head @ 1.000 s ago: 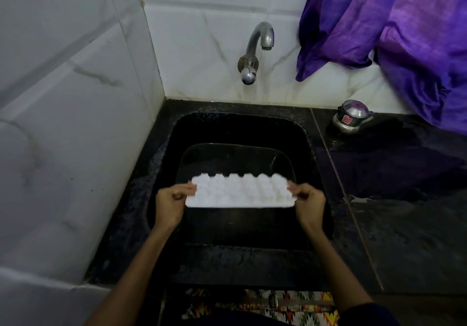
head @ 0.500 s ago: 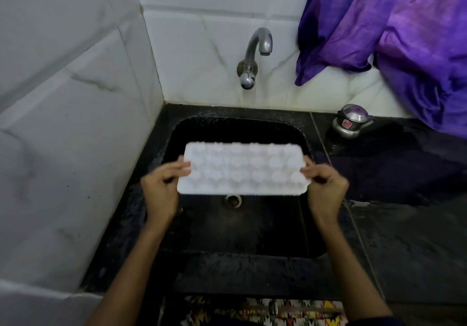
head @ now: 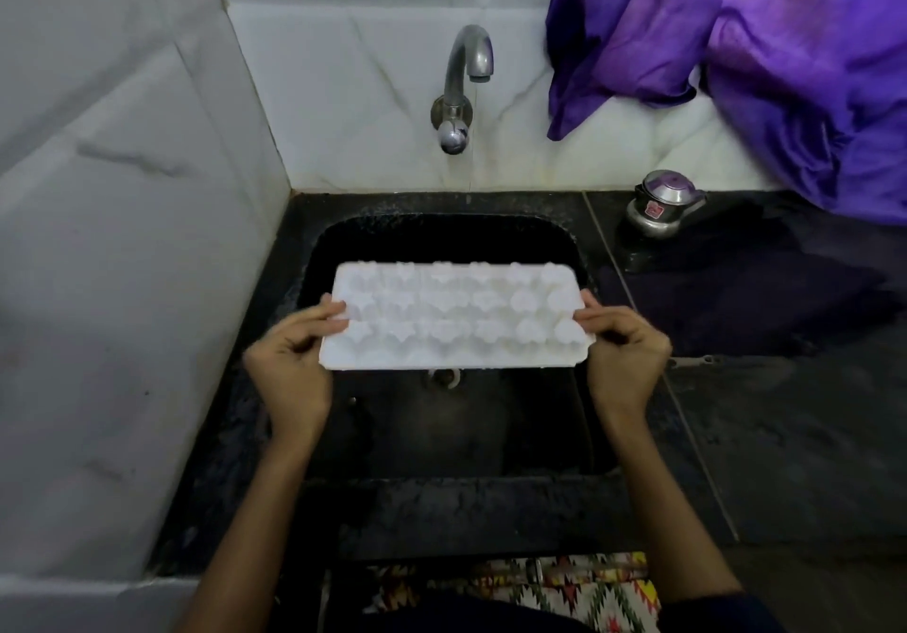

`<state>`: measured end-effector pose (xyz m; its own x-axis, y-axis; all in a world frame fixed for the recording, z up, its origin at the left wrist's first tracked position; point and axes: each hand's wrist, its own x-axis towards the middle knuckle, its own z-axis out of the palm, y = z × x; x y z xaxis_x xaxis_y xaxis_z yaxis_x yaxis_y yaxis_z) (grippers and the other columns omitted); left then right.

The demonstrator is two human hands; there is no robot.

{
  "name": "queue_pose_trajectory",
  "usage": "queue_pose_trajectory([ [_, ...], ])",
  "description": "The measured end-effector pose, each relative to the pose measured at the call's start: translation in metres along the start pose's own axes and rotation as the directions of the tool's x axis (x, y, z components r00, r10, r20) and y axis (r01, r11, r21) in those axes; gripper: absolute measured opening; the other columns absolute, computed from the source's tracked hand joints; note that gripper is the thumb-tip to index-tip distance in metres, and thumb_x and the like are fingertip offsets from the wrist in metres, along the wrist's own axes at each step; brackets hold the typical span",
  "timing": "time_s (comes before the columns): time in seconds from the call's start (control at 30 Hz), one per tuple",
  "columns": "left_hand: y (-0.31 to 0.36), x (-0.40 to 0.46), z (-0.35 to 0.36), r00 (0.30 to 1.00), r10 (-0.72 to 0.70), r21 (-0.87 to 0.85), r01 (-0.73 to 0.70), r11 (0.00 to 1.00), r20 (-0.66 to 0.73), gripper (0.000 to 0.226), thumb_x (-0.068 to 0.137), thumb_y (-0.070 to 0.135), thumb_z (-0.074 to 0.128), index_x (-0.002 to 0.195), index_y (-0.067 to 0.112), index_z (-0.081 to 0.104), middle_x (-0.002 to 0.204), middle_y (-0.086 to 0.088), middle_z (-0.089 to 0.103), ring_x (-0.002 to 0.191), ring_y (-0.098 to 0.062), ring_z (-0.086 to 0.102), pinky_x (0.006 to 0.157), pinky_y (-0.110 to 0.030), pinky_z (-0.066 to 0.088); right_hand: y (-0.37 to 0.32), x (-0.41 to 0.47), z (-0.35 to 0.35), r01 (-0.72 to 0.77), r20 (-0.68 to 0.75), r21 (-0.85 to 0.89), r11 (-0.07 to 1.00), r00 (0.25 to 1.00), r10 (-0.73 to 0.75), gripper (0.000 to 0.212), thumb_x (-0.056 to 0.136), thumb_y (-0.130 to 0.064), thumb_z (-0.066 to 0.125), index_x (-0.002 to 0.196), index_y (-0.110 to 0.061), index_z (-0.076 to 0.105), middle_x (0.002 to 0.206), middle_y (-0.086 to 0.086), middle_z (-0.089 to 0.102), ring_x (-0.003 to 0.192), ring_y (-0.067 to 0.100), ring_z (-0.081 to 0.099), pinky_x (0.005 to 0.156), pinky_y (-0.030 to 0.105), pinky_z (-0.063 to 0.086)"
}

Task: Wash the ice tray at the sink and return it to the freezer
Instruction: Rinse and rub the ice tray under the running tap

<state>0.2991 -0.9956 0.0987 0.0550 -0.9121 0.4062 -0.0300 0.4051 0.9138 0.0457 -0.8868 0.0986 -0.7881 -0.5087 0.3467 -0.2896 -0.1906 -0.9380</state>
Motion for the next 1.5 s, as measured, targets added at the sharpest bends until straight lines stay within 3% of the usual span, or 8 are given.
queue_pose_trajectory([
  [0.17,-0.044,-0.042,-0.002,0.958,-0.287,0.164,0.283,0.945,0.002,0.055,0.069,-0.029,0.052,0.062,0.024,0.065,0.081,0.001,0.068,0.092,-0.034,0.068,0.073,-0.007,0.050,0.046,-0.043,-0.003,-0.307,0.013,-0.199,0.931,0.949,0.316,0.050,0.070,0.021,0.055,0.055,-0.025,0.064,0.076,0.002,0.070,0.091,0.022,0.070,0.072,0.012,0.053],
  [0.33,0.011,-0.021,-0.004,0.993,-0.087,0.003,0.088,0.996,-0.076,0.032,0.071,-0.025,0.056,0.094,-0.003,0.066,0.073,0.025,0.070,0.083,0.004,0.067,0.082,-0.015,0.052,-0.005,-0.022,-0.005,-0.068,-0.004,0.045,0.997,0.998,0.068,0.047,0.068,0.025,0.060,0.057,-0.020,0.067,0.067,-0.010,0.071,0.090,0.009,0.070,0.081,0.019,0.053],
  [0.47,0.004,-0.018,-0.004,0.992,-0.097,-0.011,0.096,0.995,-0.080,0.030,0.071,-0.023,0.060,0.089,0.000,0.068,0.075,0.024,0.071,0.082,0.003,0.068,0.081,-0.016,0.052,-0.011,-0.014,-0.005,-0.005,-0.015,0.051,0.999,1.000,0.006,0.046,0.067,0.023,0.062,0.059,-0.022,0.068,0.068,-0.014,0.071,0.090,0.009,0.070,0.080,0.020,0.054],
  [0.63,-0.032,-0.044,-0.002,0.936,-0.349,0.101,0.352,0.930,-0.045,0.041,0.071,-0.024,0.058,0.081,0.012,0.073,0.083,-0.003,0.072,0.088,-0.028,0.070,0.070,-0.010,0.053,0.042,-0.047,-0.006,-0.321,0.065,-0.260,0.910,0.935,0.349,0.054,0.067,0.024,0.052,0.054,-0.026,0.065,0.068,-0.010,0.067,0.081,0.019,0.070,0.074,0.015,0.054],
  [0.87,0.020,-0.011,-0.008,0.994,-0.090,-0.011,0.089,0.996,-0.063,0.035,0.070,-0.024,0.059,0.096,-0.002,0.065,0.075,0.025,0.070,0.083,0.005,0.067,0.079,-0.014,0.051,-0.016,-0.018,-0.010,-0.042,0.000,0.027,0.999,0.999,0.042,0.035,0.068,0.021,0.064,0.060,-0.013,0.067,0.068,-0.011,0.071,0.091,0.011,0.070,0.078,0.019,0.054],
  [1.07,-0.027,-0.038,-0.002,0.936,-0.351,0.140,0.349,0.927,-0.006,0.047,0.070,-0.025,0.058,0.077,0.020,0.070,0.084,-0.004,0.072,0.081,-0.011,0.071,0.083,-0.031,0.057,0.035,-0.044,-0.007,-0.328,0.017,-0.270,0.905,0.938,0.345,0.047,0.070,0.023,0.053,0.054,-0.020,0.063,0.068,-0.006,0.067,0.080,0.019,0.070,0.072,0.020,0.055],
  [1.3,0.008,-0.023,-0.008,0.987,-0.163,0.019,0.163,0.986,-0.009,0.037,0.070,-0.020,0.064,0.083,0.014,0.071,0.074,0.022,0.071,0.081,0.003,0.068,0.076,-0.011,0.051,-0.001,-0.025,-0.015,-0.126,-0.038,-0.051,0.991,0.992,0.124,0.032,0.070,0.022,0.063,0.058,-0.008,0.066,0.069,-0.005,0.070,0.089,0.011,0.071,0.080,0.021,0.055],
  [1.5,-0.032,-0.048,-0.012,0.930,-0.365,0.138,0.358,0.923,0.028,0.041,0.069,-0.026,0.059,0.076,0.014,0.070,0.080,-0.002,0.071,0.084,-0.020,0.071,0.070,-0.008,0.051,0.037,-0.054,-0.012,-0.273,0.072,-0.392,0.879,0.943,0.325,0.043,0.070,0.022,0.058,0.056,-0.018,0.064,0.072,-0.002,0.068,0.083,0.017,0.070,0.069,0.008,0.051],
])
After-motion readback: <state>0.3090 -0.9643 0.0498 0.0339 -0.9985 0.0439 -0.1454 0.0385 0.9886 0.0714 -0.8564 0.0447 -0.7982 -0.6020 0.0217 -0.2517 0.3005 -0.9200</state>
